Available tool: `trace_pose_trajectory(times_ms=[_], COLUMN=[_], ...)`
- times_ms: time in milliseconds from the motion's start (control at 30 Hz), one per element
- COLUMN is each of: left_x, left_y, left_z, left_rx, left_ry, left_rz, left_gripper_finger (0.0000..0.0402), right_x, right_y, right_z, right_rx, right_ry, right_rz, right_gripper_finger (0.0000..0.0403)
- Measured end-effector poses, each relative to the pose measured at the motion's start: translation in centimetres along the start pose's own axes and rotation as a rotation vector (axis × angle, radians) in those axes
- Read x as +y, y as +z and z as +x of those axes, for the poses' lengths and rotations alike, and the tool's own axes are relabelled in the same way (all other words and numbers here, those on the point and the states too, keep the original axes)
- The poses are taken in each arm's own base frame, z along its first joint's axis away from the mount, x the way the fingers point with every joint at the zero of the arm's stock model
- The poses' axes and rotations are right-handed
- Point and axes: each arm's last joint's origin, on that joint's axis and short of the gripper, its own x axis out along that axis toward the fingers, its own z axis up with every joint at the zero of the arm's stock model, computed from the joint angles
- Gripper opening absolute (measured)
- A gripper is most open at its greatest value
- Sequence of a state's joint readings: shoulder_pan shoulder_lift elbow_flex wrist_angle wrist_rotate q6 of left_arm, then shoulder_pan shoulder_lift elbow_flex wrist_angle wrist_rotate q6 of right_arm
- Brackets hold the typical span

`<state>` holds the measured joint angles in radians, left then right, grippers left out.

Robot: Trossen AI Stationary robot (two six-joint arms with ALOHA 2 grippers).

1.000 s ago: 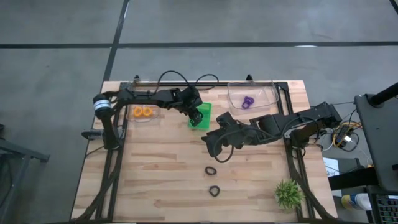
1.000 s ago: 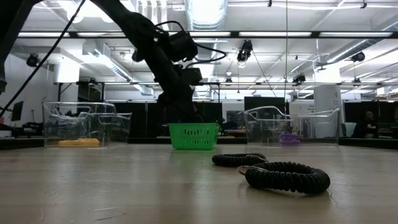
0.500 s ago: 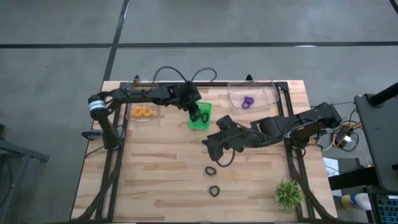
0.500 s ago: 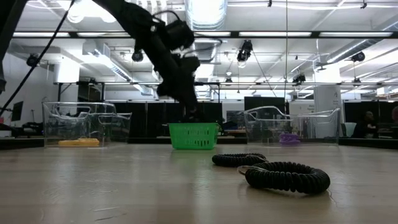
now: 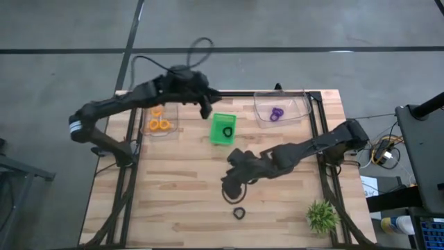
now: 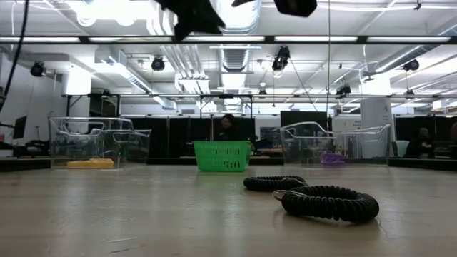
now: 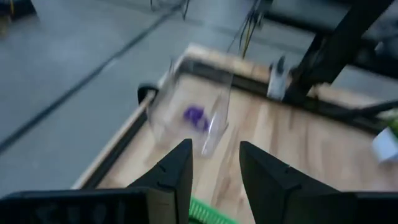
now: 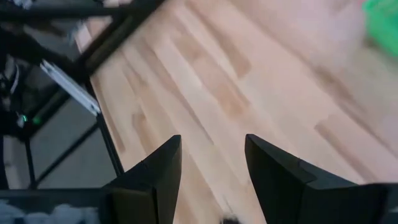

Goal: Sort spring keychains
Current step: Put the bottom black spring keychain into the green bin

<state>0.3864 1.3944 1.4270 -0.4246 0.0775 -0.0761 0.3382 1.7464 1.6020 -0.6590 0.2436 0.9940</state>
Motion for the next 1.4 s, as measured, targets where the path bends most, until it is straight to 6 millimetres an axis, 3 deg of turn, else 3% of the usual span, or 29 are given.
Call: trace_pose_trajectory(times_ms=[267,467,833,1400], left_x=[-1.1,-1.9,-2.5,-2.6], left_y=[3.8,4.9,4.9,4.8], left_z=[-7.8,-10.9,-11.9,-11.8], left_rx=[-0.237,-0.322,-0.325,-0.319], left_ry=[-0.046,-0.076,-0.134,-0.155], left_rz=[-0.013,-0.016,-0.046,-0.06], left_gripper_finger=[0.0124,0.0124,0.0124,0.0124], right_x=[-0.6,-1.3,-2.6,-3.0], right_y=[-2.2,-4.2,-7.8,-10.9], right_z=[3.7,6.2,10.2,13.0], right_rx=[0.253,0.455,0.696,0.739], right_ry=[-0.019,-0.048,-0.157,-0.218], right_rz=[0.004,0.002,0.061,0.02], right_gripper_finger=[0.0156,0.0143,0.0144,0.0152])
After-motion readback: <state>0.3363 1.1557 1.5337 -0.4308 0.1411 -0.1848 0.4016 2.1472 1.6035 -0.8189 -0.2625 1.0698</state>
